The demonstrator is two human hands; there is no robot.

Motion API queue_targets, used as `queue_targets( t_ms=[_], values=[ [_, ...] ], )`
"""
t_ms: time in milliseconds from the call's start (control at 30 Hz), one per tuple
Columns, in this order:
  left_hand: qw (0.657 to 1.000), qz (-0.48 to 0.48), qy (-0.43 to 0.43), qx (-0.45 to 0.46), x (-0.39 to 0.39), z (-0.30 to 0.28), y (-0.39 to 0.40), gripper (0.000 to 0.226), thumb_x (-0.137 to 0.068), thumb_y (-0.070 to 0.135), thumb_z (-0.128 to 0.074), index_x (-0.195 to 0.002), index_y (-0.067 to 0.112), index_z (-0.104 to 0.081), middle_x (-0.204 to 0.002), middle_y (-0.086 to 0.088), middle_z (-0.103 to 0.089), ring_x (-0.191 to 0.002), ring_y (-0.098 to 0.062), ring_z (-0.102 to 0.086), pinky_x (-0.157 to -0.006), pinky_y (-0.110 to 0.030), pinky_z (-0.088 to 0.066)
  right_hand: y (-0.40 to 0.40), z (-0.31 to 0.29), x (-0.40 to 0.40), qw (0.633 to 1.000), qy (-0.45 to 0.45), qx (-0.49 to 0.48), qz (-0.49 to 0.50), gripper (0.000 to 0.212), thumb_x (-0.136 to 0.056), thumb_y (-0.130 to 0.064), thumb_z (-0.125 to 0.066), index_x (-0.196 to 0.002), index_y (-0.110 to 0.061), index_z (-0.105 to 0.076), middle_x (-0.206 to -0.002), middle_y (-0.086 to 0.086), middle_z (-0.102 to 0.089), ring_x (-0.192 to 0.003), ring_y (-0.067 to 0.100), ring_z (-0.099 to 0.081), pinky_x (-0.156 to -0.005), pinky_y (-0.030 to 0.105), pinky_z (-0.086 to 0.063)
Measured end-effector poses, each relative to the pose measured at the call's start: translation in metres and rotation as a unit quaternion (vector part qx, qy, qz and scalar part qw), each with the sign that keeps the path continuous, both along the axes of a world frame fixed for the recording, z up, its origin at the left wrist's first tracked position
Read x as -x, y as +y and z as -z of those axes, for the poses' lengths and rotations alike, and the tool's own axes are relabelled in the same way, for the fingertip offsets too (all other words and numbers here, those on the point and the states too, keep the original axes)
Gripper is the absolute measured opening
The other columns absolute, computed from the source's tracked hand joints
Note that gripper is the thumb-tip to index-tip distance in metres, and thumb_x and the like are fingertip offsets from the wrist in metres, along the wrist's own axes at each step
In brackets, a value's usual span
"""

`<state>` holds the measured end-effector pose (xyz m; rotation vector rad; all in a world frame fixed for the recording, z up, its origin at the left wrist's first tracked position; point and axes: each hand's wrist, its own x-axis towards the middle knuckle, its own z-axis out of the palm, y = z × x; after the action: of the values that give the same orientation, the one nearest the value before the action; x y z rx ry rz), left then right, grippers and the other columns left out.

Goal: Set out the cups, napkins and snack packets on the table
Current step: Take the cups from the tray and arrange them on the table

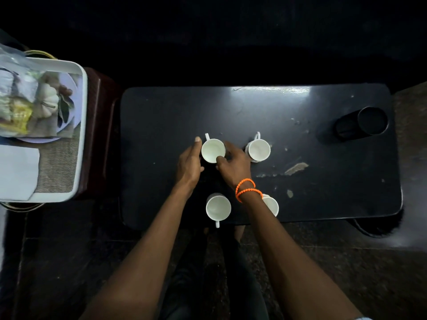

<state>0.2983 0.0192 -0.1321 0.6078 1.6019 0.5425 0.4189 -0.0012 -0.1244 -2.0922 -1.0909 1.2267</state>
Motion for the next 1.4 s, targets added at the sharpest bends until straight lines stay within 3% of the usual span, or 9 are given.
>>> queue_targets(
  t_ms=[133, 233, 400, 600, 733, 933, 1200, 1333, 1400],
  values=[
    [1.000, 0.007, 0.010, -0.001, 0.002, 0.000, 0.001, 0.061, -0.090, 0.071, -0.043, -0.116, 0.026, -0.075, -0.120, 0.001, -0.075, -0.115, -0.020, -0.068, -0.088, -0.041, -0.057, -0.001, 0.000, -0.002, 1.000, 0.011, 0.003, -0.008, 0.040, -0.072, -0.014, -0.055, -0.108, -0.018, -0.070, -0.094, 0.000, -0.075, -0.085, 0.024, -0.068, -0.081, 0.033, -0.055],
    [0.997, 0.034, 0.064, -0.009, 0.007, 0.000, -0.007, 0.074, -0.088, 0.076, -0.036, -0.129, 0.024, -0.071, -0.134, -0.002, -0.070, -0.124, -0.024, -0.064, -0.106, -0.050, -0.052, -0.010, 0.001, -0.004, 1.000, 0.017, 0.006, 0.013, 0.044, -0.078, -0.010, -0.058, -0.121, -0.017, -0.069, -0.113, 0.003, -0.075, -0.105, 0.022, -0.069, -0.094, 0.036, -0.055],
    [0.977, 0.113, 0.181, 0.007, 0.016, 0.003, -0.057, 0.060, -0.106, 0.056, -0.034, -0.128, 0.015, -0.071, -0.137, -0.011, -0.068, -0.129, -0.031, -0.059, -0.112, -0.044, -0.043, -0.063, -0.001, -0.002, 0.997, -0.040, 0.035, 0.051, 0.044, -0.088, -0.014, -0.062, -0.132, -0.015, -0.067, -0.131, 0.012, -0.067, -0.122, 0.027, -0.063, -0.108, 0.034, -0.047],
    [0.979, 0.103, 0.170, 0.038, 0.011, 0.004, -0.108, 0.045, -0.106, 0.050, -0.043, -0.114, 0.022, -0.077, -0.122, -0.006, -0.075, -0.117, -0.027, -0.065, -0.100, -0.037, -0.047, -0.113, 0.003, 0.008, 0.991, -0.014, 0.057, 0.120, 0.033, -0.090, -0.012, -0.062, -0.120, -0.019, -0.075, -0.123, 0.004, -0.072, -0.119, 0.019, -0.063, -0.106, 0.025, -0.044],
    [0.981, 0.088, 0.164, 0.056, 0.005, 0.002, -0.118, 0.044, -0.101, 0.055, -0.047, -0.095, 0.027, -0.080, -0.095, 0.004, -0.079, -0.095, -0.020, -0.070, -0.087, -0.036, -0.053, -0.124, 0.004, 0.008, 0.989, 0.032, 0.047, 0.136, 0.032, -0.091, -0.005, -0.061, -0.116, -0.016, -0.076, -0.121, 0.000, -0.072, -0.111, 0.008, -0.063, -0.092, 0.004, -0.040],
    [0.982, 0.066, 0.166, 0.060, 0.006, -0.001, -0.124, 0.039, -0.102, 0.052, -0.050, -0.092, 0.030, -0.081, -0.086, 0.007, -0.078, -0.086, -0.012, -0.071, -0.070, -0.024, -0.049, -0.134, 0.006, 0.016, 0.985, 0.072, 0.049, 0.149, 0.032, -0.088, -0.003, -0.061, -0.109, -0.017, -0.079, -0.112, -0.007, -0.075, -0.105, -0.001, -0.066, -0.086, 0.001, -0.044],
    [0.981, 0.052, 0.161, 0.090, 0.005, -0.005, -0.123, 0.046, -0.102, 0.054, -0.044, -0.094, 0.026, -0.080, -0.089, 0.005, -0.078, -0.089, -0.015, -0.069, -0.072, -0.026, -0.047, -0.139, 0.007, 0.013, 0.987, 0.080, 0.047, 0.128, 0.038, -0.085, -0.002, -0.062, -0.103, -0.031, -0.078, -0.105, -0.021, -0.074, -0.101, -0.014, -0.064, -0.081, -0.001, -0.044],
    [0.985, 0.025, 0.137, 0.098, 0.004, -0.002, -0.123, 0.046, -0.103, 0.054, -0.044, -0.094, 0.027, -0.081, -0.092, 0.004, -0.079, -0.093, -0.019, -0.072, -0.086, -0.037, -0.058, -0.133, 0.008, 0.010, 0.987, 0.087, 0.064, 0.119, 0.034, -0.087, -0.003, -0.062, -0.104, -0.029, -0.077, -0.108, -0.016, -0.074, -0.101, -0.014, -0.064, -0.082, 0.000, -0.046],
    [0.987, 0.022, 0.124, 0.101, 0.004, -0.001, -0.121, 0.048, -0.105, 0.054, -0.043, -0.096, 0.025, -0.080, -0.098, 0.000, -0.079, -0.098, -0.023, -0.072, -0.092, -0.042, -0.058, -0.128, 0.006, 0.011, 0.989, 0.075, 0.066, 0.111, 0.032, -0.088, -0.006, -0.063, -0.106, -0.029, -0.076, -0.109, -0.015, -0.073, -0.103, -0.009, -0.065, -0.089, 0.008, -0.049]
  ],
)
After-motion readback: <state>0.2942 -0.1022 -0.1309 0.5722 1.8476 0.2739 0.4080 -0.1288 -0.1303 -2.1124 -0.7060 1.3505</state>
